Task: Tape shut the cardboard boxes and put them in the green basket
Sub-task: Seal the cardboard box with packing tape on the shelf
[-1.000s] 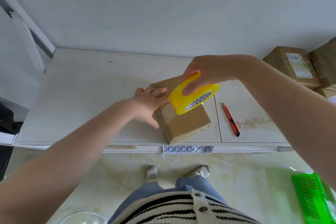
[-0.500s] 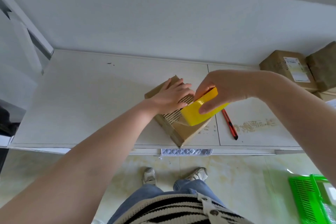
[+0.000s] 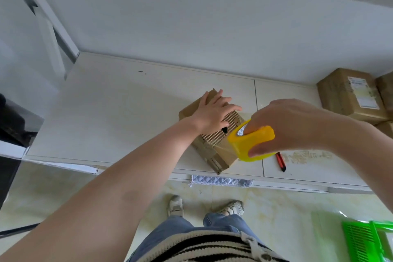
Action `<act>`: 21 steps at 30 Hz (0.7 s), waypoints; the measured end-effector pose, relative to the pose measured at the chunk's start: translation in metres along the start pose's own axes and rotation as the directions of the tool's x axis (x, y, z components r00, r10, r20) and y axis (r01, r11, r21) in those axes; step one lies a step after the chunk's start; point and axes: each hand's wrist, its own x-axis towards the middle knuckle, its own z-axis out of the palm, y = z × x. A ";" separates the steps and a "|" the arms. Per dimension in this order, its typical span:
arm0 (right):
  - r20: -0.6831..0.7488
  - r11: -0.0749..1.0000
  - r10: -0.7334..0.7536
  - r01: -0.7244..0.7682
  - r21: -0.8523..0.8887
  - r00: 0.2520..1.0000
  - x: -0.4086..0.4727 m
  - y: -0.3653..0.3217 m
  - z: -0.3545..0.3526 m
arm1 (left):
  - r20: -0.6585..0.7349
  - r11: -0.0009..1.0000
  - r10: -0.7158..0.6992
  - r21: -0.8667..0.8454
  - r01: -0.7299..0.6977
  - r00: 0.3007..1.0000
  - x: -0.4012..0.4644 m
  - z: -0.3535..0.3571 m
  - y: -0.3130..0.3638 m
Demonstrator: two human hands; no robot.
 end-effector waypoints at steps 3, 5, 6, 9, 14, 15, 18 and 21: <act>0.003 1.000 0.002 -0.002 0.002 1.000 -0.003 -0.006 0.009 | 0.024 0.987 0.042 -0.153 -0.038 0.999 -0.002 -0.003 0.004; 0.001 1.000 -0.004 0.004 0.020 1.000 -0.003 -0.010 0.010 | 0.022 0.967 0.050 -0.250 -0.043 0.999 -0.004 -0.004 0.005; -0.006 1.000 -0.008 0.008 0.019 1.000 -0.003 -0.012 0.010 | 0.013 0.962 0.046 -0.271 -0.041 0.999 -0.005 -0.003 0.004; -0.060 1.000 -0.025 0.025 -0.004 0.998 -0.002 -0.019 0.010 | -0.015 0.970 0.045 -0.240 -0.047 0.999 -0.006 -0.002 0.003; -0.136 0.995 -0.065 0.054 -0.085 0.989 0.001 -0.034 0.009 | 0.007 0.979 0.010 -0.202 -0.008 1.000 0.000 -0.007 0.010; -0.132 0.993 -0.064 0.050 -0.105 0.989 0.001 -0.035 0.010 | 0.019 0.977 0.000 -0.212 0.004 1.000 0.000 -0.009 0.009; -0.127 0.995 -0.023 0.010 -0.097 0.992 -0.005 -0.037 0.013 | 0.070 0.967 0.008 -0.256 0.010 0.998 0.001 -0.011 0.003; -0.131 0.998 -0.007 -0.001 -0.063 0.991 -0.013 -0.037 0.017 | 0.128 0.967 0.023 -0.253 0.010 0.991 0.003 -0.012 0.002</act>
